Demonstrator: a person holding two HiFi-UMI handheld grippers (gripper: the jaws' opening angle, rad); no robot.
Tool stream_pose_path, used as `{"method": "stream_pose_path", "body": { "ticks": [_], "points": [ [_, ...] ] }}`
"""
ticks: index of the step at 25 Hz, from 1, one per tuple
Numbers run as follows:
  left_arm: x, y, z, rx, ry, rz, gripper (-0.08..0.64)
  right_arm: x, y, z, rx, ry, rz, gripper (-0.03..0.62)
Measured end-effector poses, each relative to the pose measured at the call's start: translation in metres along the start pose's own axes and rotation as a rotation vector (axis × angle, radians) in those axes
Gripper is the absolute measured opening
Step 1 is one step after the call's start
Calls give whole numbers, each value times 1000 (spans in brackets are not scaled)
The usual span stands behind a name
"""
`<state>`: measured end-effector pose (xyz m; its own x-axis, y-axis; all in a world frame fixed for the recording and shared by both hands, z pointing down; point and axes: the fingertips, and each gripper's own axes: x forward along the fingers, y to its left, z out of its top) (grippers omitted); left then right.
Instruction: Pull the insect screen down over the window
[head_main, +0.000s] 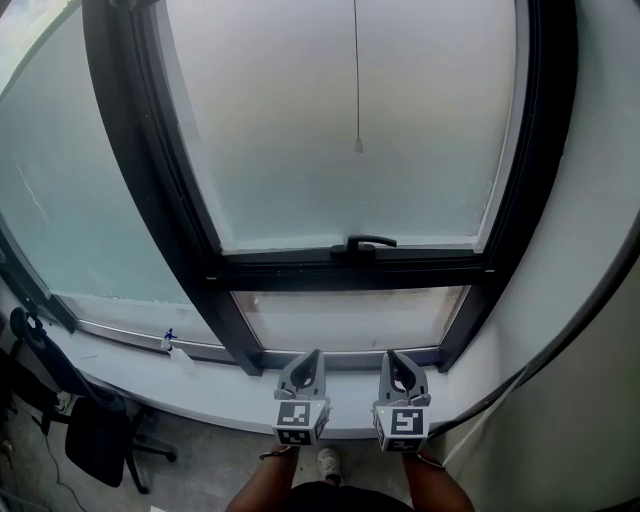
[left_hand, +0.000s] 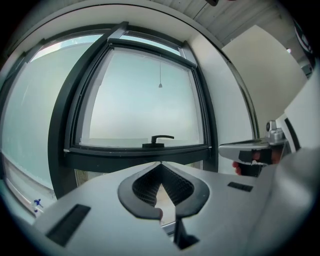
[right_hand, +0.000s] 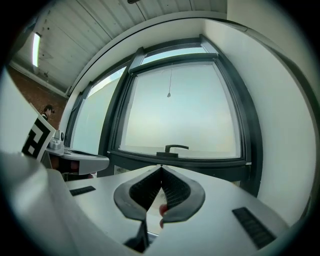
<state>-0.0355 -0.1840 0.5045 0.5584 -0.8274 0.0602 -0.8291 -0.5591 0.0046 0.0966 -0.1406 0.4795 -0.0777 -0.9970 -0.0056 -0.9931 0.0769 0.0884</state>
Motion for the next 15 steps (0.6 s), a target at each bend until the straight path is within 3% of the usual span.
{"method": "stream_pose_path", "body": {
  "ticks": [5,12,15],
  "points": [
    [31,16,8,-26,10,-32,2,37,-6,-1,-13,5,-16,5],
    [76,48,13,31,2,-35,3,82,-13,6,-6,39,-66,6],
    [90,62,16,12,-3,-32,3,100,-16,-2,-31,44,-70,5]
  ]
}}
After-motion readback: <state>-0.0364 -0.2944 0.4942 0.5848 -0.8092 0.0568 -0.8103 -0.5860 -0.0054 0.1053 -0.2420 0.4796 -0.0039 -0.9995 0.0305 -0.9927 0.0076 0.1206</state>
